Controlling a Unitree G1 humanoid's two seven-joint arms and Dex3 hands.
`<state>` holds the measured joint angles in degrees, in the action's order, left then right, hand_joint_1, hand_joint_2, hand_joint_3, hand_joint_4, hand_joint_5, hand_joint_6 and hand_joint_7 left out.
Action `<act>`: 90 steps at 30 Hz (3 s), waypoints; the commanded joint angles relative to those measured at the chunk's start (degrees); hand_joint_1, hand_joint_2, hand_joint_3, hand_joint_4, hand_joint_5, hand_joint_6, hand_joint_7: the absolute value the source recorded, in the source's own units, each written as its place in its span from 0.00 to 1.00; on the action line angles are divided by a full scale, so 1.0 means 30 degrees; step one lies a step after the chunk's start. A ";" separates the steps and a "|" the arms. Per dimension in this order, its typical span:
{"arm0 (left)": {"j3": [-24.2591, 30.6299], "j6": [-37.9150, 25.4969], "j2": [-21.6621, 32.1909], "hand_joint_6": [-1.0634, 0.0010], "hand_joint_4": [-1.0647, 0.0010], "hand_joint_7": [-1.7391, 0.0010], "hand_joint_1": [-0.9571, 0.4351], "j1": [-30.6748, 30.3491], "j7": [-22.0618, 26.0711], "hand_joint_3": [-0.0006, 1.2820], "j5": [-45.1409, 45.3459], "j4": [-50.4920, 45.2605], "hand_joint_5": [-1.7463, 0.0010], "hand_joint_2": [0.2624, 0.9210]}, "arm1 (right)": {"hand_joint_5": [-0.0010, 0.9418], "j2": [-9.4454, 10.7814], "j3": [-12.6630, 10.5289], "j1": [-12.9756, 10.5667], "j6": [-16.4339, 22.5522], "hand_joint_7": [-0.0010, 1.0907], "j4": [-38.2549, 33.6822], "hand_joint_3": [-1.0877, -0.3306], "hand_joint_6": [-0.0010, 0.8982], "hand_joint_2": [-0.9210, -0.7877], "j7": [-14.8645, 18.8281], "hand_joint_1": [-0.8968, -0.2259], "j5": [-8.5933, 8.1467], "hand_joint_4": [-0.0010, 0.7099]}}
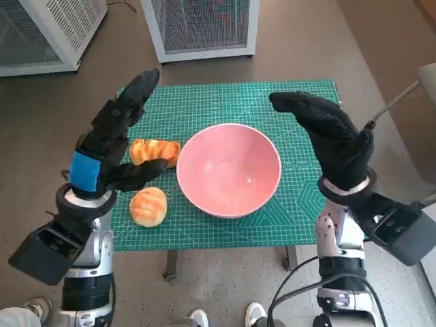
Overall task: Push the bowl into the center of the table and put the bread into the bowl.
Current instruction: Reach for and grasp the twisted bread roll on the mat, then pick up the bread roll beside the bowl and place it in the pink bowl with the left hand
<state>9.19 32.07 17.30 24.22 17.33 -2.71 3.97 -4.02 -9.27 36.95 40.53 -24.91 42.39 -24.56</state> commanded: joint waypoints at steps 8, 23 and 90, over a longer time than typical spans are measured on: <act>-0.0909 -1.2762 0.6343 0.73 0.88 0.99 0.60 0.1527 0.3378 0.01 0.7174 -0.3203 1.00 0.74 | 0.00 -0.0128 -0.0100 -0.0351 -0.0162 0.71 -0.0430 0.67 0.00 0.00 -0.0010 0.46 -0.0298 0.45; -0.6084 -1.9167 0.6350 0.74 0.95 1.00 0.74 0.5934 0.5910 0.01 1.2411 0.1432 1.00 0.71 | 0.00 0.0005 -0.0132 -0.0371 -0.0180 0.69 -0.0552 0.71 0.01 0.00 -0.0035 0.45 -0.0437 0.46; -1.3511 -0.9328 0.2439 0.38 0.44 0.35 0.69 1.1570 -0.7827 0.08 1.4728 2.3411 0.28 1.00 | 0.00 -0.0007 0.0256 -0.1075 -0.0369 0.68 -0.0154 0.70 0.01 0.00 -0.0489 0.48 -0.0464 0.45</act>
<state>-32.39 4.42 23.40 58.37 -6.05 42.23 73.70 -4.33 -8.72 34.92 39.69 -25.41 41.23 -26.56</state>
